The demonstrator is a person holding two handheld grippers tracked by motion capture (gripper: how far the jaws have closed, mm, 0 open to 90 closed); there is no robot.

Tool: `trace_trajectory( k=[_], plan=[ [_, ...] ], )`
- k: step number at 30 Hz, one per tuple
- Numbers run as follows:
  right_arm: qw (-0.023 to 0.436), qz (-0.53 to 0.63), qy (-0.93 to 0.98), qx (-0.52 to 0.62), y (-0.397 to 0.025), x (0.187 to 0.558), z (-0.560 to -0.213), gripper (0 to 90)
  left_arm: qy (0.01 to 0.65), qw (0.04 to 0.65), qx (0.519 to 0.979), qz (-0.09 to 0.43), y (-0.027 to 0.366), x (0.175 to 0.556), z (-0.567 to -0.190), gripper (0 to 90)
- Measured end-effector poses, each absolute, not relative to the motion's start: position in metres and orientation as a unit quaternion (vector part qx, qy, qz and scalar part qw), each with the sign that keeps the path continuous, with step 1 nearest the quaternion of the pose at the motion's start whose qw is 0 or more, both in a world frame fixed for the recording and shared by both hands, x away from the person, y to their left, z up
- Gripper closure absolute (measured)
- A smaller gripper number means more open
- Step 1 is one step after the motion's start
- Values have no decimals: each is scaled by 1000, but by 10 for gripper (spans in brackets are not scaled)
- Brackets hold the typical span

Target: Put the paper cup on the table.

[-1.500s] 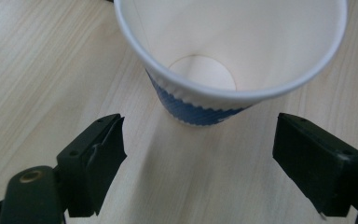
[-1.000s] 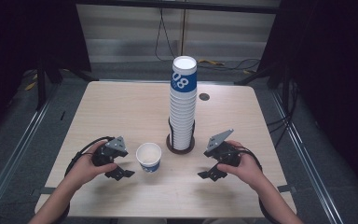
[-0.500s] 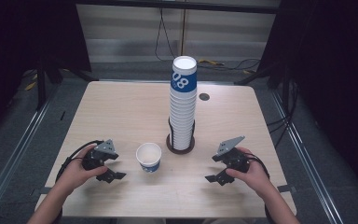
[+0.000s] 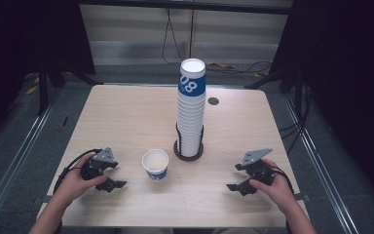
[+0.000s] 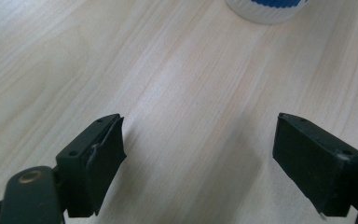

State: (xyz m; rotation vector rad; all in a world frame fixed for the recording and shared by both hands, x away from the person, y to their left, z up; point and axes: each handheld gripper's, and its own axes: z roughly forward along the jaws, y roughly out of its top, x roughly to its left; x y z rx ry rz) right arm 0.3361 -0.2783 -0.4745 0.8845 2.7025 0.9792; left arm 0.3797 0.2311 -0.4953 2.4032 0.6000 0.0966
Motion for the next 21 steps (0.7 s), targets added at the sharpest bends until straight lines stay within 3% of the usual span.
trace_trajectory(
  k=[11, 21],
  plan=[
    [88, 308, 900, 294, -293, 330, -486, 136, 222, 312, 922, 53, 238, 375, -499, 162],
    [104, 318, 893, 302, -303, 331, -493, 119, 214, 338, 915, 54, 243, 374, -504, 139]
  ],
)
